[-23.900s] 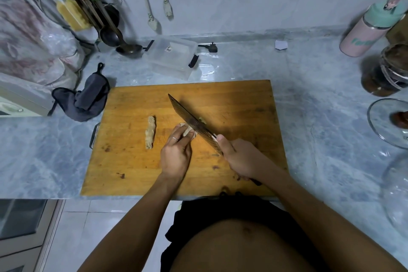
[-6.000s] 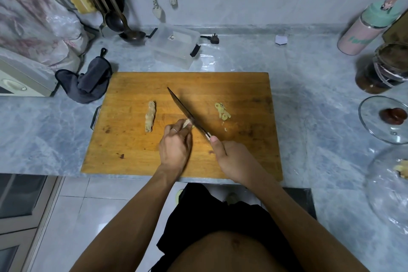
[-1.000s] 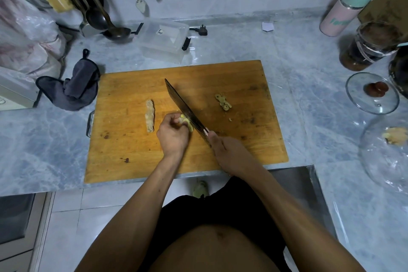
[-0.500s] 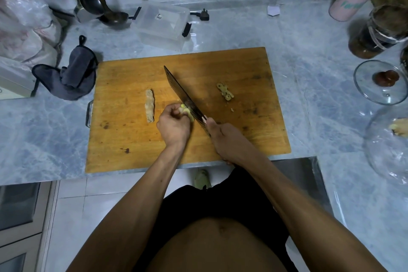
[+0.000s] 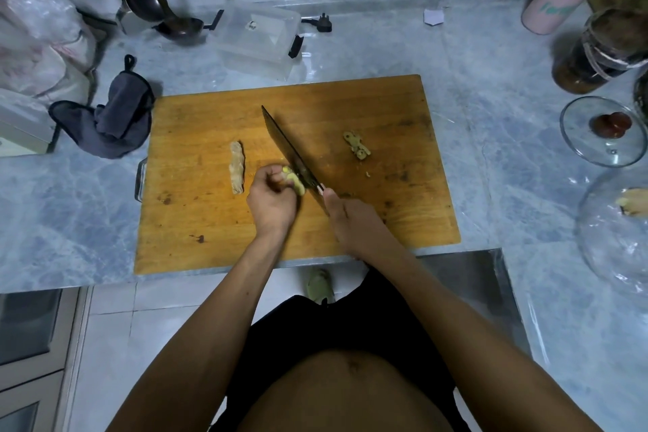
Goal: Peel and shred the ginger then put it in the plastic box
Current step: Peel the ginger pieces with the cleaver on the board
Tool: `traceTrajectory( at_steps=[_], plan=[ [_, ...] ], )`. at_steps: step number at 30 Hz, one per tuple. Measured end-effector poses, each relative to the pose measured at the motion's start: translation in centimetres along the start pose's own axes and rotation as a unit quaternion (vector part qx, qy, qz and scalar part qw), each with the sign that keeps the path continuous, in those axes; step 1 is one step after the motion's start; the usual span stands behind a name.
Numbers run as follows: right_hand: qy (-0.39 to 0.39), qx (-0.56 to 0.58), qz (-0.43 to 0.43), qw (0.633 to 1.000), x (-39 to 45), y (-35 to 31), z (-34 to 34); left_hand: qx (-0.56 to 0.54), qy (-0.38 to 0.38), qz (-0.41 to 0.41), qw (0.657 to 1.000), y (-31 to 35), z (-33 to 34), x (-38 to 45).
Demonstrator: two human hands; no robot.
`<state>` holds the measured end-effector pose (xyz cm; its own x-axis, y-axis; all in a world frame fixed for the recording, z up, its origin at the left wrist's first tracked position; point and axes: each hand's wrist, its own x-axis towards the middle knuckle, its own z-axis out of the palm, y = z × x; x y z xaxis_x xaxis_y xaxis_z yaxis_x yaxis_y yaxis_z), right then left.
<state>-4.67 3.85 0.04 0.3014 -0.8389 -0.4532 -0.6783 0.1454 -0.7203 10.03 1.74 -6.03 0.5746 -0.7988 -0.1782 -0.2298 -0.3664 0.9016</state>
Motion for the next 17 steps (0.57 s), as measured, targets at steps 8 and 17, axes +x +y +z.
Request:
traceTrajectory(
  at_steps=[8,17],
  plan=[
    [0.038,0.039,0.009,0.999,-1.3,2.4,-2.2,-0.018,-0.049,0.0,0.999,-2.2,-1.5,0.7],
    [0.034,0.032,-0.012,0.999,-1.4,1.8,-2.2,0.09,-0.064,0.08,0.991,-1.3,-3.1,0.5]
  ],
)
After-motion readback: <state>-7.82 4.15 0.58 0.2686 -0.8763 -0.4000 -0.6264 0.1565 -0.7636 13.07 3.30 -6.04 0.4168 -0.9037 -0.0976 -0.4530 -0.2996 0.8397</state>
